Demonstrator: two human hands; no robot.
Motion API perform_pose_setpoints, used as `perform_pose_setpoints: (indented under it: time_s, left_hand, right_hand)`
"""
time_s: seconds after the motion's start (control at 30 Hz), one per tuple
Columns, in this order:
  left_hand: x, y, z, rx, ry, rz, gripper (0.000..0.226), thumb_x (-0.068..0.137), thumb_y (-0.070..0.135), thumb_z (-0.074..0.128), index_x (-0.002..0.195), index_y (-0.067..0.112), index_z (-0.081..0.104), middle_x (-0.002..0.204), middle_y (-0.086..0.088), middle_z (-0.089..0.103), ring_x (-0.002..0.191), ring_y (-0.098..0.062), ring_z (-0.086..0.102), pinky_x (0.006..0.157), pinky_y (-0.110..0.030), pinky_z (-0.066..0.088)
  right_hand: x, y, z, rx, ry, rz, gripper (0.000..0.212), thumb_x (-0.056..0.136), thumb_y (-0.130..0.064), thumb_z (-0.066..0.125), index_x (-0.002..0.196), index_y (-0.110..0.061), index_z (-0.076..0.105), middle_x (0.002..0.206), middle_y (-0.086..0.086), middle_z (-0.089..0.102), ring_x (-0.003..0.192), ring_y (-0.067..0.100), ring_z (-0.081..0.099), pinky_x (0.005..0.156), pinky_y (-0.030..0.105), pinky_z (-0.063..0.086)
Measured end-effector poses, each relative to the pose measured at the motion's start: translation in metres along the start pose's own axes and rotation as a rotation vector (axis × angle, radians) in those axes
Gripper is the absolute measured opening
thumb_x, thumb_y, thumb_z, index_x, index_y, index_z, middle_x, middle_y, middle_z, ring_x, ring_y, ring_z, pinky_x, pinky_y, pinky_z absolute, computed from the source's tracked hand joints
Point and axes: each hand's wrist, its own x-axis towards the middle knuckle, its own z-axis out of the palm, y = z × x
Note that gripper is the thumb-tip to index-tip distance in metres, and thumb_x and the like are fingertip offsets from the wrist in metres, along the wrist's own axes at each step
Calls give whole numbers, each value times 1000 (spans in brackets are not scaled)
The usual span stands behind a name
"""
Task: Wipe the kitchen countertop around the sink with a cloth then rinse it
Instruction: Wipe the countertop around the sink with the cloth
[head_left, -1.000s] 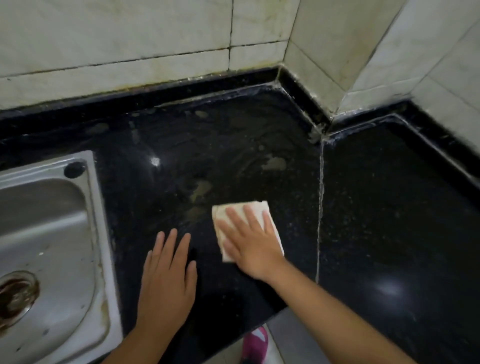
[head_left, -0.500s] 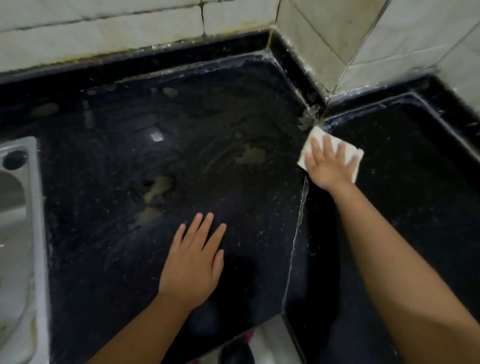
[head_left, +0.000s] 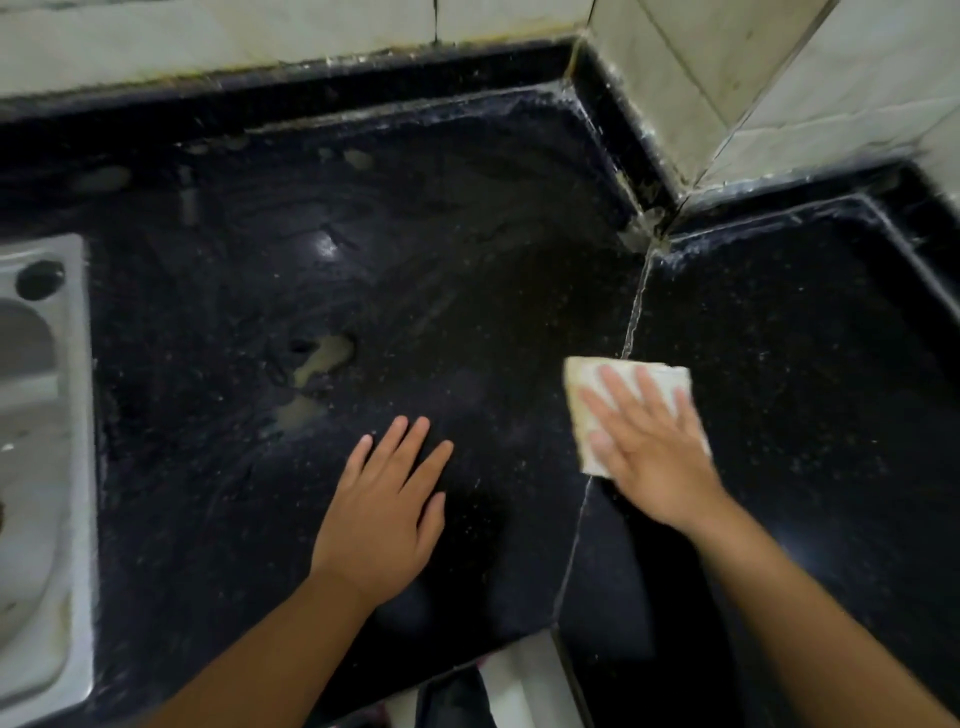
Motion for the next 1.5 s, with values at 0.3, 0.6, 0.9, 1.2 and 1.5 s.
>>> perform_pose_setpoints:
  time_s: [0.3, 0.6, 0.9, 1.2, 1.5]
  left_hand:
    - [-1, -1, 0, -44, 4, -30, 66, 98, 39, 7, 119, 4, 58, 128, -15, 56, 125, -22, 33, 108, -32, 10]
    - [-3, -3, 2, -26, 20, -15, 69, 97, 40, 6, 113, 4, 63, 123, -16, 60, 122, -23, 36, 109, -30, 10]
    - [54, 4, -12, 41, 265, 25, 48, 91, 30, 28, 102, 5, 68, 104, -15, 67, 109, -28, 53, 93, -44, 44]
    - [108, 4, 1, 113, 150, -4, 49, 83, 31, 33, 112, 4, 63, 120, -16, 61, 114, -32, 56, 100, -38, 21]
    - [108, 6, -2, 73, 96, -2, 51, 84, 30, 33, 113, 1, 61, 121, -19, 60, 121, -23, 36, 102, -38, 19]
  right_hand:
    - [150, -50, -47, 115, -14, 160, 51, 100, -39, 16, 148, -32, -1, 157, -4, -12, 143, 30, -12, 112, 55, -8]
    - [26, -82, -10, 76, -74, -231, 68, 82, -64, -9, 145, -40, 1, 154, -17, -12, 141, 12, -20, 111, 39, -15]
    - [57, 41, -28, 261, 30, 543, 50, 100, -38, 15, 148, -29, 3, 157, -6, -8, 144, 23, -11, 114, 49, -6]
    - [153, 6, -52, 458, 127, 816, 54, 101, -35, 11, 148, -16, -5, 157, 1, -13, 142, 34, -14, 114, 51, -7]
    - [119, 2, -37, 347, 92, 441, 52, 101, -34, 15, 148, -24, -5, 157, -6, -12, 144, 26, -14, 115, 43, -6]
